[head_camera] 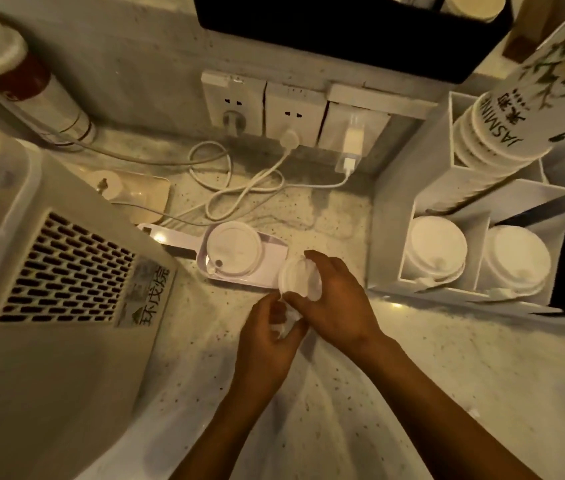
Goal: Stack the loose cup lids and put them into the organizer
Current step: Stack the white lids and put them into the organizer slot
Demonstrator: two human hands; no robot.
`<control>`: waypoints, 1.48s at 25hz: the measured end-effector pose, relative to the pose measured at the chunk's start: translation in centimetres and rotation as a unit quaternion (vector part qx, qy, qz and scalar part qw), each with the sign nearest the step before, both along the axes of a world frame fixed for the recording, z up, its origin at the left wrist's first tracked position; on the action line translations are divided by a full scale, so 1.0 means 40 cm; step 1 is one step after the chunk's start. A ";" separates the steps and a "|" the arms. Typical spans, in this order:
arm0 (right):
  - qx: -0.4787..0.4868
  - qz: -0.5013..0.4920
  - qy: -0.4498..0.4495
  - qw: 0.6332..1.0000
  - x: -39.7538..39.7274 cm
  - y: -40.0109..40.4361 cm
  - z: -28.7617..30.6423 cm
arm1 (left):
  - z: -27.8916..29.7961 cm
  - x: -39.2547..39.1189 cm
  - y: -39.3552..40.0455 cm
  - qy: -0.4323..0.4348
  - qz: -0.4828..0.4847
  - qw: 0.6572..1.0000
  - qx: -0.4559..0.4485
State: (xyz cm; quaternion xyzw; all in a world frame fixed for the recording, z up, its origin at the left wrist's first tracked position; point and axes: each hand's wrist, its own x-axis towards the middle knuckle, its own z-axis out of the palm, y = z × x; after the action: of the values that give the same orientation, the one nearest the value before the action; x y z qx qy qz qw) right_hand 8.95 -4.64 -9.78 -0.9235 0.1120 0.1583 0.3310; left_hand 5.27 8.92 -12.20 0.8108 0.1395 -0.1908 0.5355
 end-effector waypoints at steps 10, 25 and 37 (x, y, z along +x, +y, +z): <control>0.232 -0.257 -0.002 0.938 -0.188 0.041 0.175 | 0.156 -0.130 -0.025 -0.035 0.018 0.998 -0.053; 0.148 -0.289 0.006 0.946 -0.493 -0.044 0.180 | 0.171 -0.311 0.008 -0.056 -0.123 0.988 -0.074; 0.026 -0.148 -0.083 0.985 -0.681 -0.135 0.105 | 0.108 -0.344 -0.106 0.074 -0.231 0.959 -0.145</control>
State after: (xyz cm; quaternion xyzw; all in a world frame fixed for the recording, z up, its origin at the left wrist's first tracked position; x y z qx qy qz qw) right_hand -18.30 -10.02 -5.59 -0.8978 0.2157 0.0330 0.3824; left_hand -8.49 4.68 -7.89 0.7183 -0.0412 -0.3866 0.5770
